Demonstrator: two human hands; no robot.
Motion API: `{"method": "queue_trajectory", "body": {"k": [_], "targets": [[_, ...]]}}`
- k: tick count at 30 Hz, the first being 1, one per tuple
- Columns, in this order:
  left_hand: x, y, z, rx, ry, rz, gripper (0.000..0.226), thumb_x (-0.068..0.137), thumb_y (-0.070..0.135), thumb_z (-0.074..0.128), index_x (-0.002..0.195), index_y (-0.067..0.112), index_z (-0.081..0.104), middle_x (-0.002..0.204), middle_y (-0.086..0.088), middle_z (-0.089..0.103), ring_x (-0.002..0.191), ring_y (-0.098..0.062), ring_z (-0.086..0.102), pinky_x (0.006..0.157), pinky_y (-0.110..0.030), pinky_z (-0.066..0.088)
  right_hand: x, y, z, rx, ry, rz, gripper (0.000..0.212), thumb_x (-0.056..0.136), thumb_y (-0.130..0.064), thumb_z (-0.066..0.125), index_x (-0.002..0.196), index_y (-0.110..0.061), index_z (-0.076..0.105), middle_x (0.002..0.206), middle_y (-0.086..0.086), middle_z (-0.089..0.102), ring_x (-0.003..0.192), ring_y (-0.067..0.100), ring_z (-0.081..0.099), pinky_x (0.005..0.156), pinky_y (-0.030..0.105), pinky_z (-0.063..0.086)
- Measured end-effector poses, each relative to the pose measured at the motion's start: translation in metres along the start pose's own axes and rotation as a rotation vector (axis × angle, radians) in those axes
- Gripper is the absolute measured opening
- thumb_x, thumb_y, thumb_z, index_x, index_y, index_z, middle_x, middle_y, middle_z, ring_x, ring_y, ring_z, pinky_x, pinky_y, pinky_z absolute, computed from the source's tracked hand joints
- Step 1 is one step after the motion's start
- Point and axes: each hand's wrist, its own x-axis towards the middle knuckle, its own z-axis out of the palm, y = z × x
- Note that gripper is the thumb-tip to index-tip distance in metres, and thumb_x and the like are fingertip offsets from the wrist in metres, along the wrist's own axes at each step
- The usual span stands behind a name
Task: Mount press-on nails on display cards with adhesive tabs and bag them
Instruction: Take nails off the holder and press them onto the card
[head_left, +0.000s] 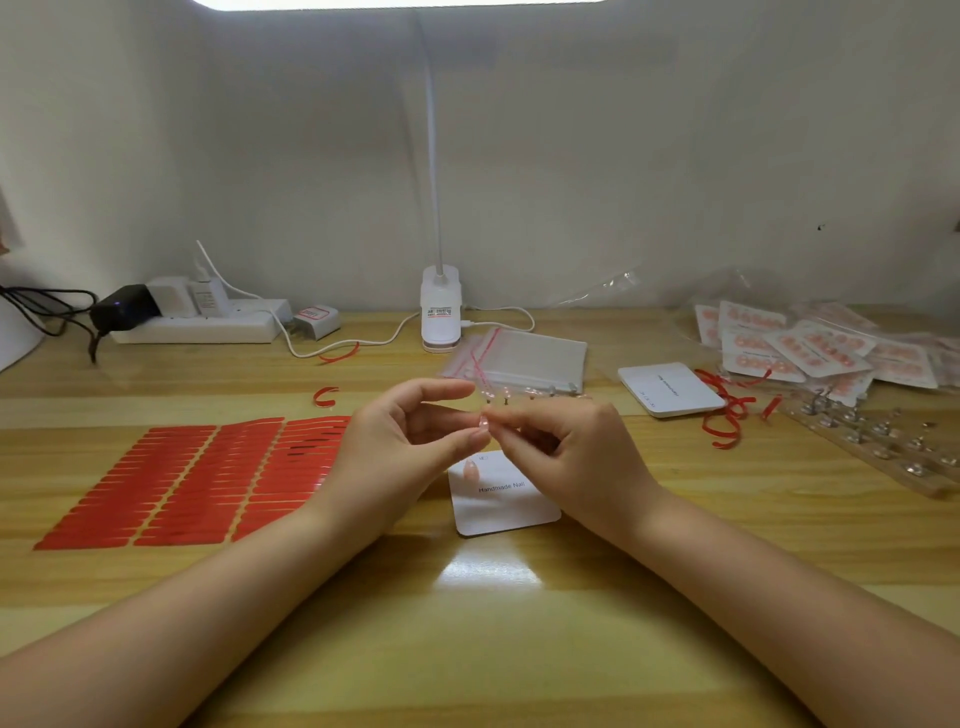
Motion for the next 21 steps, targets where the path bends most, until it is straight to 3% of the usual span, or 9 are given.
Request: {"method": "queue_trajectory", "body": {"k": [2, 6, 9, 11, 13, 21], "targets": [[-0.001, 0.0, -0.001, 0.051, 0.027, 0.036, 0.043, 0.066, 0.018, 0.078, 0.108, 0.016, 0.066, 0.089, -0.004, 0.076, 0.088, -0.015, 0.073, 0.076, -0.021, 0.056, 0.001, 0.0, -0.002, -0.051, -0.012, 0.073, 0.02, 0.087, -0.014, 0.07, 0.106, -0.015, 0.076, 0.072, 0.0, 0.072, 0.055, -0.002, 0.051, 0.058, 0.026, 0.043], [0.002, 0.0, -0.004, 0.222, 0.091, 0.107, 0.034, 0.076, 0.008, 0.079, 0.106, 0.018, 0.068, 0.086, -0.001, 0.075, 0.085, -0.011, 0.072, 0.075, -0.02, 0.056, 0.012, -0.001, -0.018, -0.162, -0.205, 0.283, 0.019, 0.082, -0.039, 0.069, 0.095, -0.028, 0.076, 0.067, -0.009, 0.065, 0.055, 0.001, 0.051, 0.057, 0.022, 0.039], [0.001, 0.0, -0.006, 0.364, 0.09, 0.17, 0.031, 0.078, 0.005, 0.078, 0.105, 0.017, 0.067, 0.083, 0.002, 0.073, 0.08, -0.007, 0.07, 0.074, -0.019, 0.055, 0.02, 0.001, -0.029, -0.3, -0.535, 0.384, 0.058, 0.066, -0.072, 0.066, 0.11, -0.035, 0.068, 0.075, -0.017, 0.058, 0.069, -0.002, 0.052, 0.058, 0.019, 0.035], [0.0, 0.0, -0.005, 0.446, 0.082, 0.21, 0.027, 0.079, 0.005, 0.078, 0.101, 0.016, 0.068, 0.082, 0.005, 0.072, 0.077, -0.005, 0.068, 0.074, -0.018, 0.054, 0.022, 0.002, -0.03, -0.386, -0.713, 0.376, 0.081, 0.059, -0.081, 0.065, 0.127, -0.038, 0.057, 0.08, -0.02, 0.051, 0.078, 0.0, 0.047, 0.058, 0.02, 0.03], [0.0, 0.0, -0.005, 0.504, 0.082, 0.222, 0.02, 0.079, 0.007, 0.078, 0.095, 0.015, 0.071, 0.081, 0.008, 0.071, 0.077, -0.004, 0.068, 0.074, -0.018, 0.054, 0.021, 0.002, -0.029, -0.435, -0.782, 0.356, 0.092, 0.056, -0.083, 0.066, 0.135, -0.039, 0.049, 0.084, -0.024, 0.045, 0.087, 0.003, 0.04, 0.06, 0.021, 0.03], [0.001, -0.002, -0.006, 0.501, 0.06, 0.176, 0.025, 0.079, 0.001, 0.076, 0.093, 0.022, 0.071, 0.082, 0.008, 0.073, 0.077, -0.003, 0.069, 0.075, -0.015, 0.054, 0.024, -0.002, -0.031, -0.364, -0.764, 0.414, 0.076, 0.053, -0.07, 0.078, 0.115, -0.036, 0.051, 0.095, -0.026, 0.038, 0.101, 0.007, 0.042, 0.079, 0.022, 0.042]]}}
